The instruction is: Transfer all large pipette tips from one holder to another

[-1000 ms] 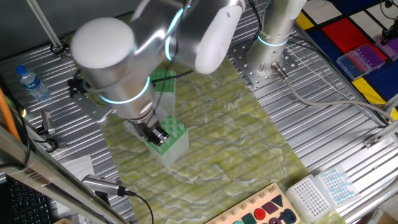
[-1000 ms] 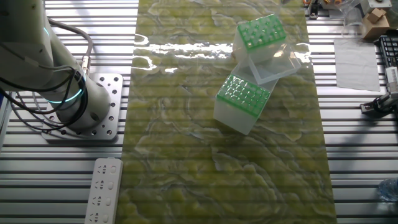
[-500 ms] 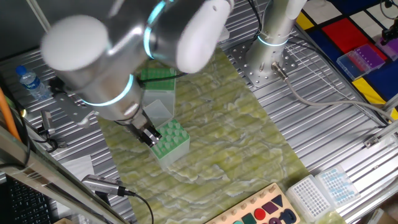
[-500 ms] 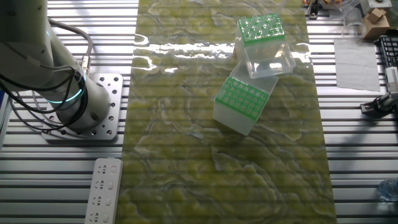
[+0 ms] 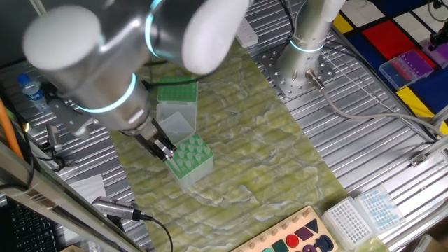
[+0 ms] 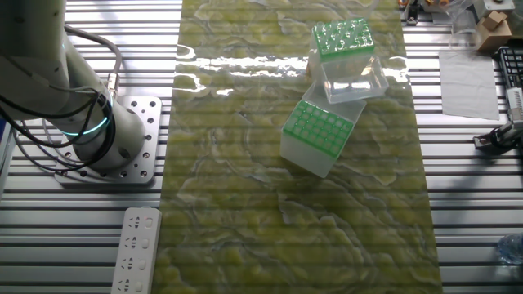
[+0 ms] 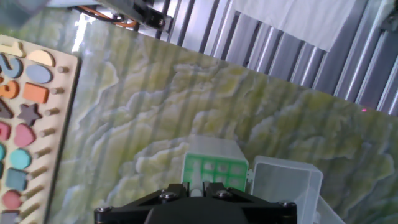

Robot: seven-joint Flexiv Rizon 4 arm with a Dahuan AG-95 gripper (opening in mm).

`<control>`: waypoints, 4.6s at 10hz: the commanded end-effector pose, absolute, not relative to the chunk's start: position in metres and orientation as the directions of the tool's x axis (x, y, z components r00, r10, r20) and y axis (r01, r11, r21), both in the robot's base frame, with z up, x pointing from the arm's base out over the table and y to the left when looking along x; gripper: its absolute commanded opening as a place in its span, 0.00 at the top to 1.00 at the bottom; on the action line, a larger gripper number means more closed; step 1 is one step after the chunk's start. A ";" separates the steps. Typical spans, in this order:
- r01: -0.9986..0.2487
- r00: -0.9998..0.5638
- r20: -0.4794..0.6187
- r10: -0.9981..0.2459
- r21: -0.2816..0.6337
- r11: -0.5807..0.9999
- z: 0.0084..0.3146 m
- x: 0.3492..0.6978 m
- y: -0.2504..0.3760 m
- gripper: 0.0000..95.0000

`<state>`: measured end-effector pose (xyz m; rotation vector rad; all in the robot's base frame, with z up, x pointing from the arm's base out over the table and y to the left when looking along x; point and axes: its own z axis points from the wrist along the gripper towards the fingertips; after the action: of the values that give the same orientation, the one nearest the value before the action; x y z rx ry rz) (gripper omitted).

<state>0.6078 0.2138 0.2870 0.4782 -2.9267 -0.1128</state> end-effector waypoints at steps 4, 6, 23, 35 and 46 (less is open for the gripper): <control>-0.351 -0.914 0.178 -0.365 0.104 0.930 0.304 0.605 0.194 1.00; -0.404 -0.888 0.196 -0.415 0.096 0.910 0.315 0.600 0.170 1.00; -0.429 -0.876 0.205 -0.436 0.081 0.900 0.294 0.519 0.029 1.00; -0.360 -0.912 0.193 -0.362 0.049 0.932 0.299 0.496 0.008 1.00; -0.388 -0.904 0.176 -0.391 0.050 0.920 0.285 0.453 -0.009 1.00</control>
<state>0.4539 -0.0089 0.2841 0.5957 -2.8989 -0.0200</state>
